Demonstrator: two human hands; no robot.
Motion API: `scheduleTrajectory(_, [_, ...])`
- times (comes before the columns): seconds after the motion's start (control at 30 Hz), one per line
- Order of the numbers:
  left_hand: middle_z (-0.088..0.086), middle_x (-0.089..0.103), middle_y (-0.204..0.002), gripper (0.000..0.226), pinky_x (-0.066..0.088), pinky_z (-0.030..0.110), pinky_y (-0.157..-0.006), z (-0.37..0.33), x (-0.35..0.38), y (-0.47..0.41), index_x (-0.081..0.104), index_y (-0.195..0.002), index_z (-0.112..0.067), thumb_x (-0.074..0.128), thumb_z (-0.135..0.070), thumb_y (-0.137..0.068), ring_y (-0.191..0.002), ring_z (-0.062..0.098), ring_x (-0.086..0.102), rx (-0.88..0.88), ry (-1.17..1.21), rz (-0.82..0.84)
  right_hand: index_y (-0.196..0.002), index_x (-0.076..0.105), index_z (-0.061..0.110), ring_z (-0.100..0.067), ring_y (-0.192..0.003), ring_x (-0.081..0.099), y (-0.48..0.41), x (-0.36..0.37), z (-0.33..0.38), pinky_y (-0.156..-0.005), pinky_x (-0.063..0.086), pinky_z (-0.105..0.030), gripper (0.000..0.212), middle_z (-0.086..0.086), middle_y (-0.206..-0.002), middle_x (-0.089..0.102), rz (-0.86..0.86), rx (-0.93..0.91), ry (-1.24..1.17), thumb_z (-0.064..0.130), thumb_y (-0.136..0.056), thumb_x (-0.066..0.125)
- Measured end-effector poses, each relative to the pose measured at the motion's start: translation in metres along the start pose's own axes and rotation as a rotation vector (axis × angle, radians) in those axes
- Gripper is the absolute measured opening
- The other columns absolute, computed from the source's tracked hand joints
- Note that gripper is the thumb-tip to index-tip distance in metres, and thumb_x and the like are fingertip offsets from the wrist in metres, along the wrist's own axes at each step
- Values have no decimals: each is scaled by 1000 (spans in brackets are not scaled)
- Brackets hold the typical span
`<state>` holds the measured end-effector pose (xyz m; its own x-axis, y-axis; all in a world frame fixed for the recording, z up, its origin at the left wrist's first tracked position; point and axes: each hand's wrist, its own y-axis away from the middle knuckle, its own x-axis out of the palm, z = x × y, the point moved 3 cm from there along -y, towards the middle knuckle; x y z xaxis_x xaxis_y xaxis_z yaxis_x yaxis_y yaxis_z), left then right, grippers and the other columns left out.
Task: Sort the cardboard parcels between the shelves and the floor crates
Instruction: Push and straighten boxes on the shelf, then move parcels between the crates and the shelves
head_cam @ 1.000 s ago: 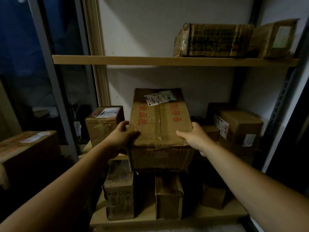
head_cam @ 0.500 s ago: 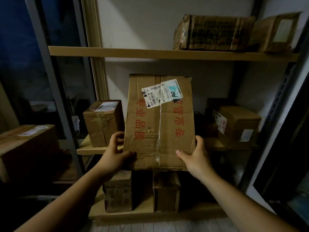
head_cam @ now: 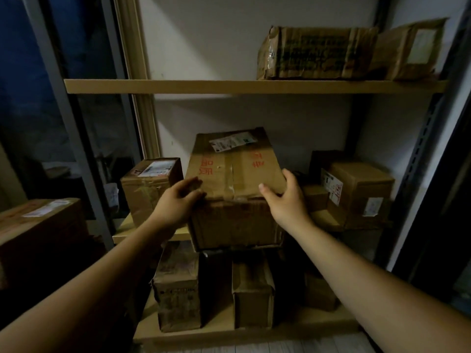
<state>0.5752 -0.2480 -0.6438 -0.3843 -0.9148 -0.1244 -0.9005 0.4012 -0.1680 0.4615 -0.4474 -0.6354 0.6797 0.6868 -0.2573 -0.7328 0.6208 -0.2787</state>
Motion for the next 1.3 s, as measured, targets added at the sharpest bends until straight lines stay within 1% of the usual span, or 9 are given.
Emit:
scheduleTrajectory(0.07, [3,56,-126,37,53,29,-78,-2,3,-14,50,-132,-22,52,-24,-95,-95,11,61,37,-136,-17,-146,28,19,-20,-127,43,-18,7,4,-93,37,-28,64,-1,-141,43,-7,-9,3,30,-92,60])
scheduleTrajectory(0.17, [6,38,-142,43,49,40,-95,3,-1,-36,54,-128,-25,60,-37,-88,-117,23,51,99,-483,26,-143,32,20,-23,-124,47,-40,18,-3,-88,40,-30,57,-4,-140,45,34,22,85,35,-94,57])
scheduleTrajectory(0.27, [5,27,-148,47,34,42,-110,4,0,-55,52,-133,-25,61,-38,-88,-133,27,35,153,-774,8,-145,31,22,-27,-128,44,-51,26,-16,-91,40,-34,57,-6,-145,40,65,74,197,43,-95,51])
scheduleTrajectory(0.43, [-1,41,-146,46,29,55,-110,1,1,-77,50,-133,-32,46,-51,-91,-139,31,25,275,-1148,27,-146,28,24,-28,-131,41,-68,32,-17,-96,40,-37,57,-6,-149,34,111,85,228,44,-96,47])
scheduleTrajectory(0.57, [-2,30,-152,48,15,60,-113,-7,2,-73,41,-138,-36,46,-49,-92,-145,31,11,242,-1260,23,-151,10,33,-28,-141,27,-64,28,-21,-107,31,-43,60,-3,-157,20,159,119,124,43,-100,39])
scheduleTrajectory(0.7, [2,11,-159,65,1,52,-116,-29,32,-54,27,-146,-32,57,-44,-89,-146,27,-2,391,-1257,18,-152,9,31,-27,-143,23,-55,4,-46,-112,24,-43,60,-3,-159,17,108,155,108,47,-100,33])
scheduleTrajectory(0.93, [2,10,-159,60,5,39,-117,-44,149,-14,27,-147,-28,50,-39,-93,-147,23,-1,638,-1121,300,-151,18,26,-29,-143,20,-66,-69,-92,-114,26,-45,65,-5,-158,15,73,260,442,41,-96,50])
scheduleTrajectory(1.13, [5,8,-160,63,9,36,-117,-6,221,-29,27,-148,-23,53,-38,-93,-147,23,-2,546,-1123,416,-151,21,24,-28,-140,27,-82,-110,-127,-112,31,-46,70,-3,-157,16,79,227,534,37,-93,56])
scheduleTrajectory(1.3, [3,7,-160,63,14,39,-117,6,253,-61,27,-148,-25,54,-36,-92,-147,25,4,274,-1089,293,-152,14,26,-28,-144,16,-111,-125,-141,-115,25,-44,71,-1,-159,9,201,170,544,37,-94,54])
